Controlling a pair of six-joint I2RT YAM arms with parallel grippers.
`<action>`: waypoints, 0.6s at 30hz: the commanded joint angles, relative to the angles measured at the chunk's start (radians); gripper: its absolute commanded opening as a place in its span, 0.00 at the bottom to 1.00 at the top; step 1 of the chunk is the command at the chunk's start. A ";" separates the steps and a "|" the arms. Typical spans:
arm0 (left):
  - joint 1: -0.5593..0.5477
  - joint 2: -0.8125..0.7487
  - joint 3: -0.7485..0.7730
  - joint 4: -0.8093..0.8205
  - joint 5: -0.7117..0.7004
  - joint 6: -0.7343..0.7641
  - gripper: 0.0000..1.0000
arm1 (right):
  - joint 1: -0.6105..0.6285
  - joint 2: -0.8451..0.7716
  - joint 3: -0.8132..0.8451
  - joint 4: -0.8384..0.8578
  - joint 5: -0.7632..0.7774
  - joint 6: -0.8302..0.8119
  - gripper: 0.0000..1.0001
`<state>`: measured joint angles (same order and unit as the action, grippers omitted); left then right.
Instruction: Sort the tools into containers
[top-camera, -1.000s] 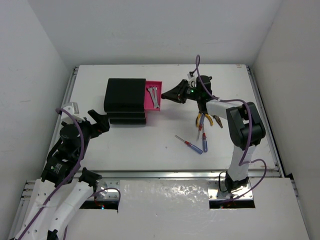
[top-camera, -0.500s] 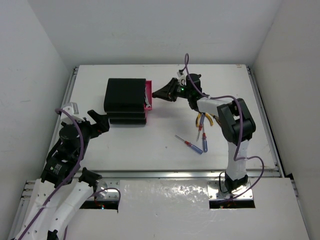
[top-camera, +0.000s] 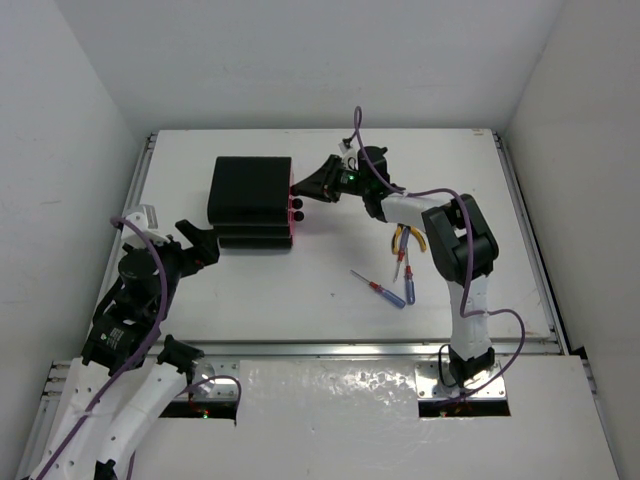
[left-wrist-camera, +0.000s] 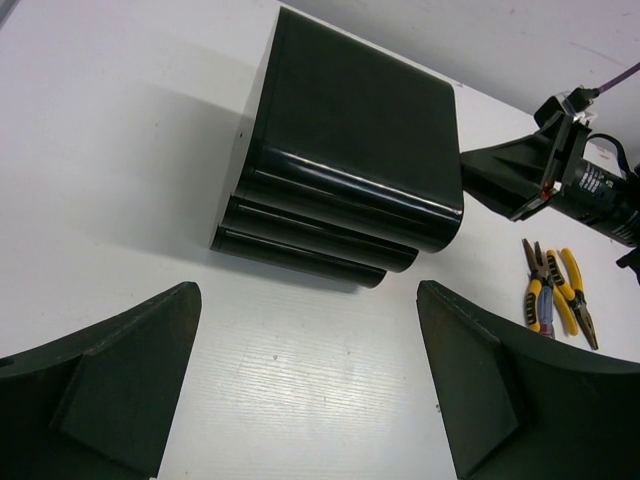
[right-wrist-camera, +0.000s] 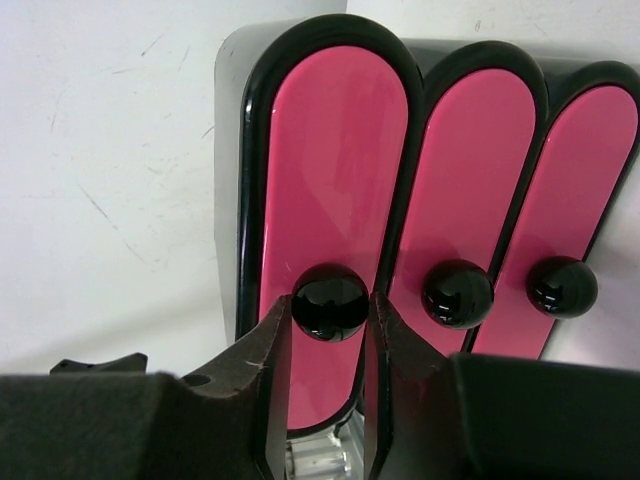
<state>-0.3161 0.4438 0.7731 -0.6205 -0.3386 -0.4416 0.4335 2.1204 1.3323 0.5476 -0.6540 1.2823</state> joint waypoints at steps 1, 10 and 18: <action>-0.011 -0.010 0.006 0.048 0.012 0.014 0.88 | 0.011 0.012 0.024 0.044 0.036 -0.005 0.26; -0.011 -0.020 0.005 0.050 0.012 0.014 0.88 | -0.007 -0.023 -0.034 0.040 0.056 -0.014 0.53; -0.011 -0.024 0.005 0.051 0.013 0.014 0.88 | -0.070 -0.046 -0.177 0.195 0.019 0.022 0.55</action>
<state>-0.3161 0.4301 0.7731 -0.6167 -0.3347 -0.4416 0.3843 2.1033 1.2015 0.6891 -0.6319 1.3170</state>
